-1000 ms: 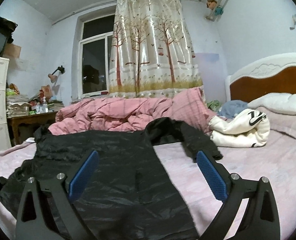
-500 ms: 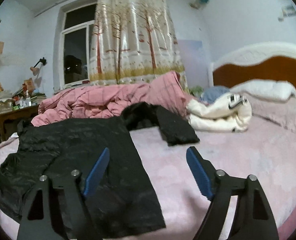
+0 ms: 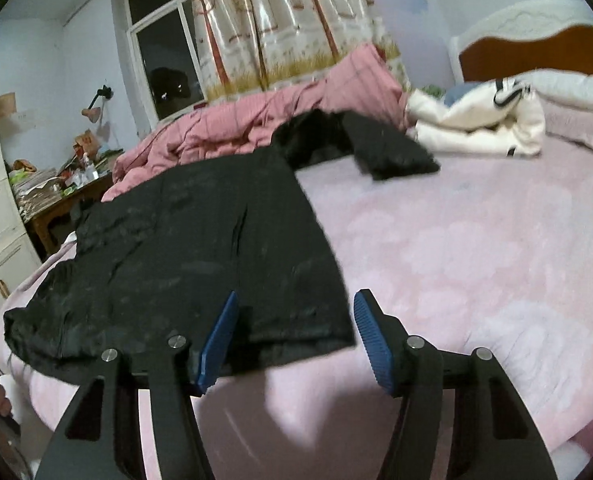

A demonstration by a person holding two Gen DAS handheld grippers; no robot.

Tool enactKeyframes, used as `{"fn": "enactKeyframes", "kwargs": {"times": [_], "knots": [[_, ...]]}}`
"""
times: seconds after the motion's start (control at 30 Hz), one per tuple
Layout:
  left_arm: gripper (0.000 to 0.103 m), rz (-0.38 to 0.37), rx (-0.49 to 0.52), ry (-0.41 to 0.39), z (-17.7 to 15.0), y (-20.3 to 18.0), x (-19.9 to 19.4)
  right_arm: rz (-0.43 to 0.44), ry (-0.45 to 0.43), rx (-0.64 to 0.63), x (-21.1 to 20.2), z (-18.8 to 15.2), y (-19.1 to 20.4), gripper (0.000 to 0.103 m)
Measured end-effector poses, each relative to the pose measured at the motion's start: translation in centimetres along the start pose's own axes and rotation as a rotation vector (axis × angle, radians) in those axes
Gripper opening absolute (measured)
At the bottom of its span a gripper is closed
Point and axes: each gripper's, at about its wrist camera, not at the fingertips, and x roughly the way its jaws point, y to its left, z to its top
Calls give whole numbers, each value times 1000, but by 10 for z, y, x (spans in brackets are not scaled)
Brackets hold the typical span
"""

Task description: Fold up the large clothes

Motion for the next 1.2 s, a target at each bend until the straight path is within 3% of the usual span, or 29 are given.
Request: {"fn": "enactKeyframes", "kwargs": {"times": [0.17, 0.3, 0.37, 0.5, 0.6, 0.7, 0.77, 0.87, 0.97, 1.1, 1.2], "knots": [[99, 0, 1, 7, -3, -1, 1, -101, -8, -74, 6, -3, 8, 41], [100, 10, 1, 7, -5, 1, 1, -76, 26, -30, 14, -2, 3, 36], [100, 4, -5, 19, -7, 1, 3, -121, 13, -68, 14, -3, 10, 7], [103, 2, -19, 34, -10, 4, 3, -302, -120, -71, -2, -2, 12, 5], [103, -4, -30, 56, -13, 5, 4, -396, -78, -24, 6, 1, -4, 5], [103, -48, -68, 116, -20, 8, 5, -365, -40, 54, 8, 1, -19, 5], [103, -98, -83, 147, -28, 7, 0, -385, -39, 13, 8, 2, -13, 5], [98, -109, -36, 172, -42, -6, -16, -421, -36, -35, 10, 0, -7, 5], [96, -104, -23, 138, -52, -17, -45, -408, -31, -22, 10, 1, -12, 5], [91, -4, 113, 87, -65, -40, -70, -386, -25, 4, 9, 2, -17, 5], [70, 85, 213, 94, -69, -48, -63, -394, -26, -11, 10, 2, -16, 5]]}}
